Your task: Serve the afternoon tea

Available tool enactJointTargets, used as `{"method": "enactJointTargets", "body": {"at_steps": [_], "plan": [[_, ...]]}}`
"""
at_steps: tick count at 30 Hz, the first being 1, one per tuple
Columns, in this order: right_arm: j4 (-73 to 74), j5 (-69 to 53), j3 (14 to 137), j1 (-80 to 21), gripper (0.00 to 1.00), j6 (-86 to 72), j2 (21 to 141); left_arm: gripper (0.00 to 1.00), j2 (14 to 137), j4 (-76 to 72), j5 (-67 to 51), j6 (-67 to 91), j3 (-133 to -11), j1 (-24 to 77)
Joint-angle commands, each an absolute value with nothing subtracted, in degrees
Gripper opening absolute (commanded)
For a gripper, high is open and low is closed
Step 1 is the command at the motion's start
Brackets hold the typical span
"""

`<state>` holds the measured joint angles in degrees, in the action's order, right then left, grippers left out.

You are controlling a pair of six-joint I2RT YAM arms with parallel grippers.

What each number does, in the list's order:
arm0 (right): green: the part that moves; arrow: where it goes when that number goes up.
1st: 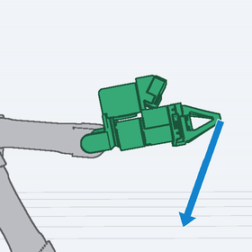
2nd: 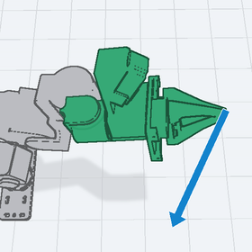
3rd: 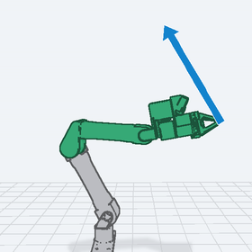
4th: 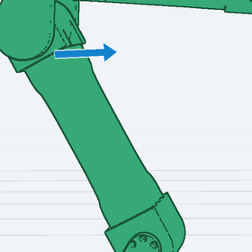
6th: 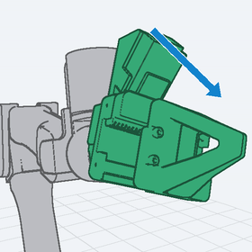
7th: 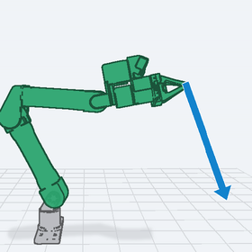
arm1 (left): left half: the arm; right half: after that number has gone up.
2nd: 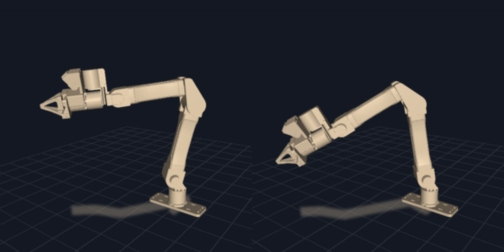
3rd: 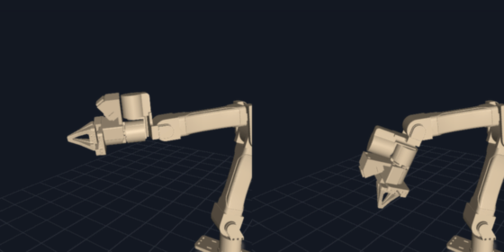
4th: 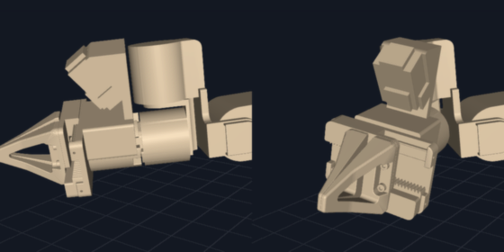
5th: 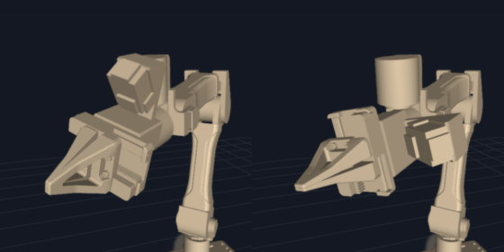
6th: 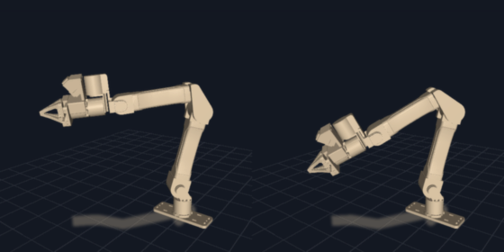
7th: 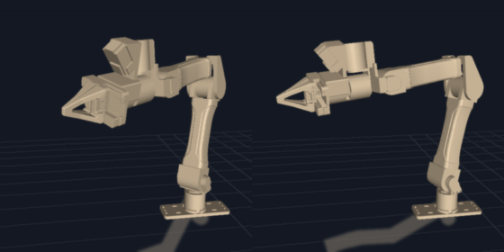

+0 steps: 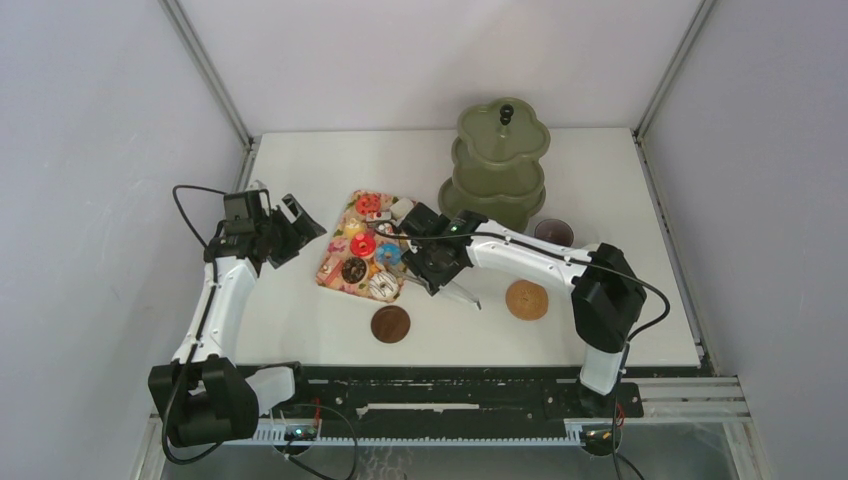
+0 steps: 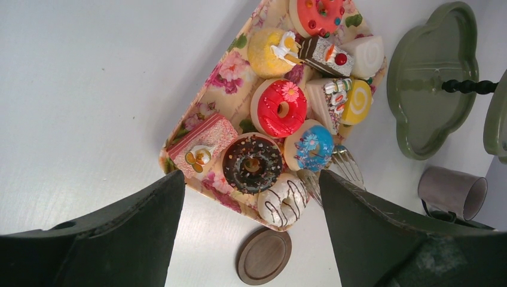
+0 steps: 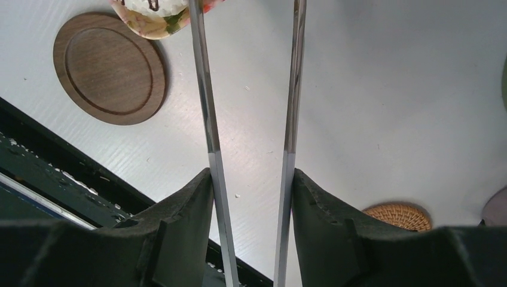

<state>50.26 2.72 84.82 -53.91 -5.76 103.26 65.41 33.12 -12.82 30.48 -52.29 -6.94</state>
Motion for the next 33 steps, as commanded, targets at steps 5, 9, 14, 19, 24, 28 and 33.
{"method": "enactJointTargets", "body": {"at_steps": [5, 9, 14, 19, 24, 28, 33], "plan": [[47.66, 0.81, 87.37, -54.93, 0.44, -3.46, 103.05, 0.87, 65.29, 31.25, -14.03, 30.06, -51.33, -7.22], [47.85, 1.23, 87.28, -54.93, 0.31, -4.07, 102.48, 0.87, 65.34, 31.23, -14.11, 30.06, -51.48, -7.23], [47.83, 1.75, 87.01, -54.93, 0.21, -4.89, 100.72, 0.87, 65.39, 31.3, -14.33, 30.06, -51.72, -7.26], [47.98, 1.47, 86.67, -54.88, 0.09, -5.33, 97.75, 0.87, 65.39, 31.71, -14.2, 29.89, -52.33, -7.29], [48.51, 1.13, 86.42, -54.91, 0.05, -5.69, 94.62, 0.87, 65.41, 32.45, -13.51, 29.54, -53.3, -7.25], [49.02, 1.31, 86.14, -54.93, 0.03, -6.01, 91.94, 0.87, 65.39, 33.05, -12.81, 29.27, -54.32, -7.25], [49.76, 1.41, 86.59, -54.56, 0.02, -6.53, 88.12, 0.87, 65.47, 33.49, -12.27, 29.09, -55.58, -7.24]]}}
